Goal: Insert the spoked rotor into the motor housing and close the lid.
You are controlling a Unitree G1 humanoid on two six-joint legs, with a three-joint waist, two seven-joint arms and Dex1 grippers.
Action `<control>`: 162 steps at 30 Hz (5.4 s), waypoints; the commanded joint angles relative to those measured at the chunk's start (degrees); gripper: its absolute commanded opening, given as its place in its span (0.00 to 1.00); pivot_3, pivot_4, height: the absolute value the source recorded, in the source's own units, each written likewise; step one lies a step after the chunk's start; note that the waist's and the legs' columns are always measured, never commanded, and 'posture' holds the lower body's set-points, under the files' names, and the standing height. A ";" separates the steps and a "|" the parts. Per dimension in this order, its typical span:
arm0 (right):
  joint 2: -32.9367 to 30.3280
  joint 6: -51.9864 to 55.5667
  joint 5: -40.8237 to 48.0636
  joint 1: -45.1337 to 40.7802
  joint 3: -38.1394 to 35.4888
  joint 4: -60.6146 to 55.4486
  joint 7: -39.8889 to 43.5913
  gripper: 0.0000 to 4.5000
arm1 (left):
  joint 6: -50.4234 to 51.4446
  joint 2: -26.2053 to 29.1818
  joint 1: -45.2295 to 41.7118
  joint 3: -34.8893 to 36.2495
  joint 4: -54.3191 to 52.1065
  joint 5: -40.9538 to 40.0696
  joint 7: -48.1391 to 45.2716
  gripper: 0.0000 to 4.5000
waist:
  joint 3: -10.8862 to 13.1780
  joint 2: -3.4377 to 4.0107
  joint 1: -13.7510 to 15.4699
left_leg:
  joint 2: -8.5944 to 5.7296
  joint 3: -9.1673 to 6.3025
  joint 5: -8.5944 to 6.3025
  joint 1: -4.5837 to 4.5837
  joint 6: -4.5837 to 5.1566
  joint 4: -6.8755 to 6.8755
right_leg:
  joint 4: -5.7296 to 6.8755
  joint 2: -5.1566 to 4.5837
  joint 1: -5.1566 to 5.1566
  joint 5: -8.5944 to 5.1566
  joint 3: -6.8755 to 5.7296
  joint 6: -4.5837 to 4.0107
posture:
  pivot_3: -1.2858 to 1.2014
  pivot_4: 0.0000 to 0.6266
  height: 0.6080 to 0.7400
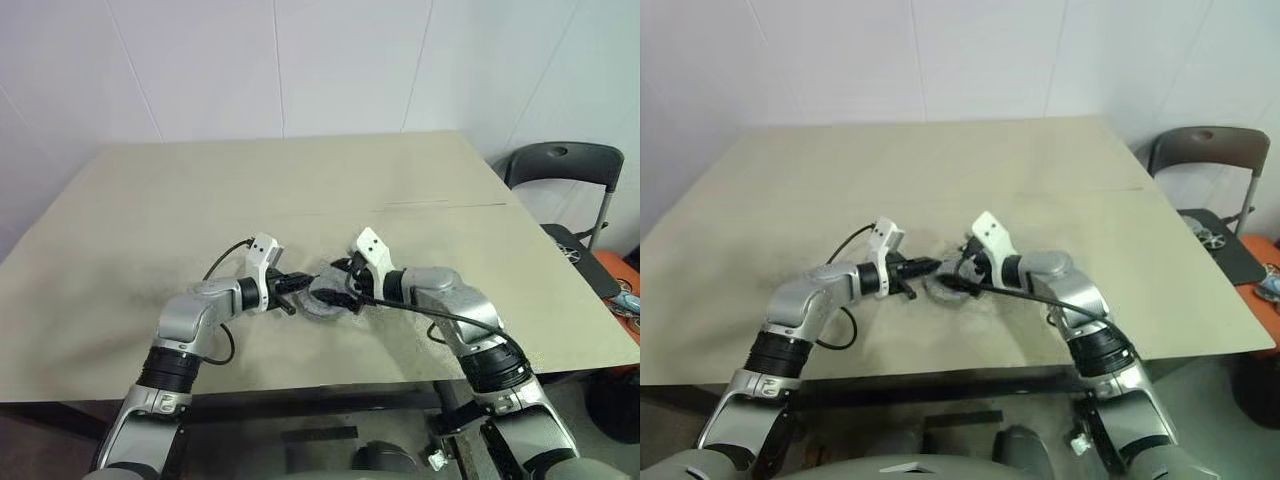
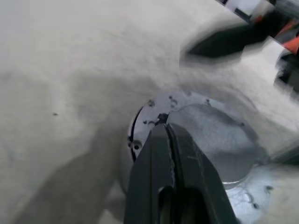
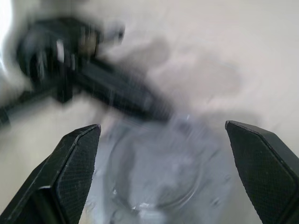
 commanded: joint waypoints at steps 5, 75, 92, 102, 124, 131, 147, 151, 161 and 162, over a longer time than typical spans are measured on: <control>-1.99 9.42 7.23 -2.65 -9.70 -1.90 -2.03 0.99 | 1.92 -0.25 0.71 -2.68 2.00 1.36 0.17 0.00 | 0.02 -0.02 -0.07 | 0.00 0.02 -0.01 0.01 0.02 0.01 | 0.01 0.00 0.00 0.00 -0.01 0.00 | 0.52 0.00 1.00; 2.33 -3.43 -0.71 1.50 5.99 7.01 0.05 0.68 | 8.32 6.20 -1.67 13.55 -7.15 -16.18 2.27 0.00 | 0.68 -0.36 -3.27 | 0.17 0.12 -0.01 0.21 0.03 0.98 | 1.07 0.25 0.02 0.11 0.27 -0.09 | 0.52 0.00 1.00; 5.94 -3.02 -1.95 0.12 6.67 5.20 -2.26 0.68 | 8.41 5.94 -1.01 12.77 -7.59 -16.14 2.89 0.00 | 0.68 -0.36 -3.49 | 0.17 0.15 0.01 0.16 0.00 0.98 | 1.20 0.27 -0.13 0.11 0.36 -0.10 | 0.52 0.00 1.00; 6.90 5.72 3.85 -1.60 2.81 1.30 -0.40 0.68 | 8.47 6.08 0.01 12.90 -8.25 -16.24 3.14 0.00 | 0.68 -0.36 -3.48 | 0.22 0.15 0.01 0.18 -0.01 0.98 | 1.23 0.33 -0.14 0.11 0.44 -0.11 | 0.52 0.00 1.00; 10.61 3.73 -0.37 -1.22 5.18 6.79 -8.49 0.68 | 8.33 5.56 0.81 13.12 -8.54 -16.49 4.13 0.00 | 0.67 -0.37 -3.36 | 0.18 0.19 0.01 0.09 0.00 0.97 | 1.23 0.28 -0.24 0.12 0.48 -0.10 | 0.52 0.00 1.00; 8.83 2.82 -0.84 -1.02 5.38 8.33 -6.94 0.68 | 8.19 5.66 0.56 13.25 -8.15 -16.41 4.19 0.00 | 0.67 -0.37 -3.30 | 0.17 0.19 0.01 0.10 0.00 0.97 | 1.23 0.28 -0.23 0.12 0.48 -0.10 | 0.52 0.00 1.00; 7.77 -5.00 -5.82 0.43 8.11 14.70 -6.68 0.68 | 8.42 5.31 0.43 12.95 -8.40 -16.43 4.66 0.00 | 0.65 -0.39 -3.33 | 0.21 0.18 0.01 0.81 -0.01 0.97 | 1.24 0.32 0.35 0.11 0.52 -0.11 | 0.52 0.00 1.00; 6.77 -5.12 -5.79 0.51 7.91 14.68 -5.63 0.68 | 8.55 5.26 0.44 12.86 -8.63 -16.48 4.88 0.00 | 0.66 -0.39 -3.29 | 0.22 0.19 0.01 0.93 -0.02 0.97 | 1.23 0.30 0.47 0.11 0.53 -0.11 | 0.52 0.00 1.00; 5.74 -8.28 -7.01 1.97 8.38 14.70 -5.68 0.68 | 8.51 5.16 -0.20 12.63 -8.24 -16.57 4.65 0.00 | 0.65 -0.39 -2.91 | 0.16 0.18 0.00 0.89 -0.02 0.96 | 1.16 0.21 0.49 0.11 0.57 -0.10 | 0.52 0.00 1.00; 6.23 -8.32 -7.02 2.15 8.50 14.50 -6.09 0.68 | 8.50 5.15 -0.24 12.58 -8.17 -16.56 4.59 0.00 | 0.66 -0.39 -2.96 | 0.16 0.18 0.00 0.89 -0.02 0.96 | 1.15 0.22 0.49 0.11 0.57 -0.10 | 0.52 0.00 1.00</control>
